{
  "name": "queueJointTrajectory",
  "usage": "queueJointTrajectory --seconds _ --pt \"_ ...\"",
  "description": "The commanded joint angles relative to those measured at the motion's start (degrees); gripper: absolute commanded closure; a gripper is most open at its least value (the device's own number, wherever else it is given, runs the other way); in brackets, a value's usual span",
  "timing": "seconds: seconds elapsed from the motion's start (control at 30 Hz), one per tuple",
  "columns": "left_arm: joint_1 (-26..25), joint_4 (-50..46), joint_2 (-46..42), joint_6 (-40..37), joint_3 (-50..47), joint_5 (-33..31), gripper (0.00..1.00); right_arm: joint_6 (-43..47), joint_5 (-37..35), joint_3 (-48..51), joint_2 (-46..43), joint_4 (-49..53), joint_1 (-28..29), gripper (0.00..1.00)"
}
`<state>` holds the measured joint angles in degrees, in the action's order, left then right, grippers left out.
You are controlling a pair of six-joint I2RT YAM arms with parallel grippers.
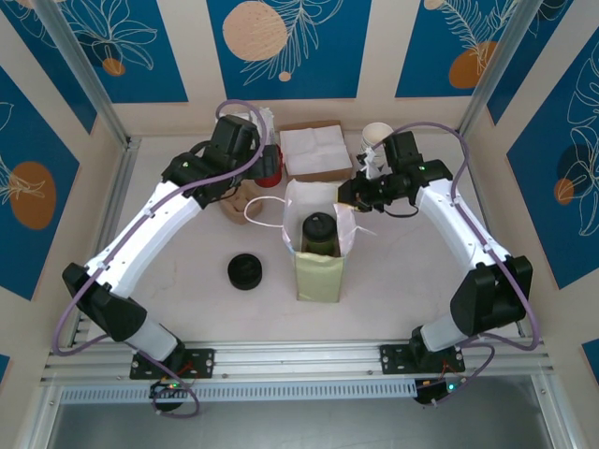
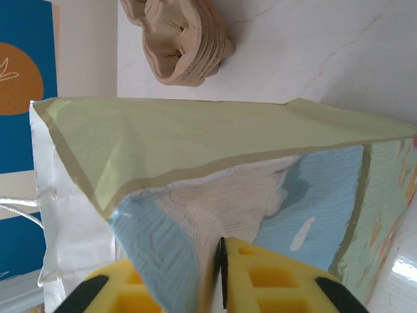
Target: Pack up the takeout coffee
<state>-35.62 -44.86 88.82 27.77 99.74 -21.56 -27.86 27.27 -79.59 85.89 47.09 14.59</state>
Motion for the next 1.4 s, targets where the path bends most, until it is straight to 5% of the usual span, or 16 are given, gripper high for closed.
queueJointTrajectory --seconds 0.0,0.2,0.4,0.77,1.03,1.37 --pt "1.15 -0.97 0.48 -0.59 2.42 -0.85 0.08 0.31 1.1 -2.7 0.61 0.59 0.18 0.78" --pt "2.72 -2.73 2.34 -2.15 6.41 0.86 0.08 2.44 -0.22 -6.04 0.05 5.55 -1.37 0.66" --pt "1.89 -7.56 6.49 -5.79 14.98 12.97 0.2 3.15 0.16 -7.62 -1.69 8.73 -3.05 0.63" --pt "-10.09 -22.33 16.95 -5.05 29.29 25.04 0.36 3.33 0.67 -5.37 -5.09 10.74 -3.74 0.63" --pt "-13.67 -22.67 19.48 -0.76 28.05 22.88 0.43 5.25 1.17 -5.5 -4.92 12.27 -3.6 0.64" --pt "-4.84 -14.66 17.31 3.05 27.45 17.22 0.32 6.04 0.81 -7.36 -5.39 11.91 -4.25 0.65"
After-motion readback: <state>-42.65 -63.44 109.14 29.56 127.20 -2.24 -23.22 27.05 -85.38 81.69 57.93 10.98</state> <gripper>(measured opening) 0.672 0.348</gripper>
